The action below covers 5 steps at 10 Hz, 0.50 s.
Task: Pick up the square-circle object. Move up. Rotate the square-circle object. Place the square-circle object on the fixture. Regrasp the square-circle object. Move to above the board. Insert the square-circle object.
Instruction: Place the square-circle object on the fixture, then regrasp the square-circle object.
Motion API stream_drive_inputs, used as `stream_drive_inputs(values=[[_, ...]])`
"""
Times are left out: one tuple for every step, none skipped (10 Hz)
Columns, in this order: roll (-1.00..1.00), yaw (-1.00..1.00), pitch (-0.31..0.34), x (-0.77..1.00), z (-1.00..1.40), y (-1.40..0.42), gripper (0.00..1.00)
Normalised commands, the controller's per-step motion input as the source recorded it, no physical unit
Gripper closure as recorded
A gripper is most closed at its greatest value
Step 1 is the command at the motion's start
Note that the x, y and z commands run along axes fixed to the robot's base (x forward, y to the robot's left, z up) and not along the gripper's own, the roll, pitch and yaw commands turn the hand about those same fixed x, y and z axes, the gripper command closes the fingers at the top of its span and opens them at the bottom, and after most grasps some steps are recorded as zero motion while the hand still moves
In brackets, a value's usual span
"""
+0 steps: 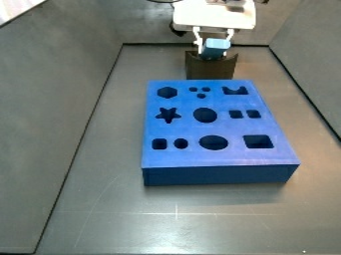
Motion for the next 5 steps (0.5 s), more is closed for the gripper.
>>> stream_drive_inputs(values=[[-0.12, -0.09, -0.092, 0.09, -0.39, 0.15, 1.00], [0.00, 0.00, 0.000, 0.00, 0.00, 0.00, 0.00], [-0.02, 0.03, -0.009, 0.00, 1.00, 0.00, 0.00], [-0.01, 0.04, -0.006, -0.01, 1.00, 0.00, 0.00], [-0.01, 0.04, 0.005, -0.02, 1.00, 0.01, 0.00]])
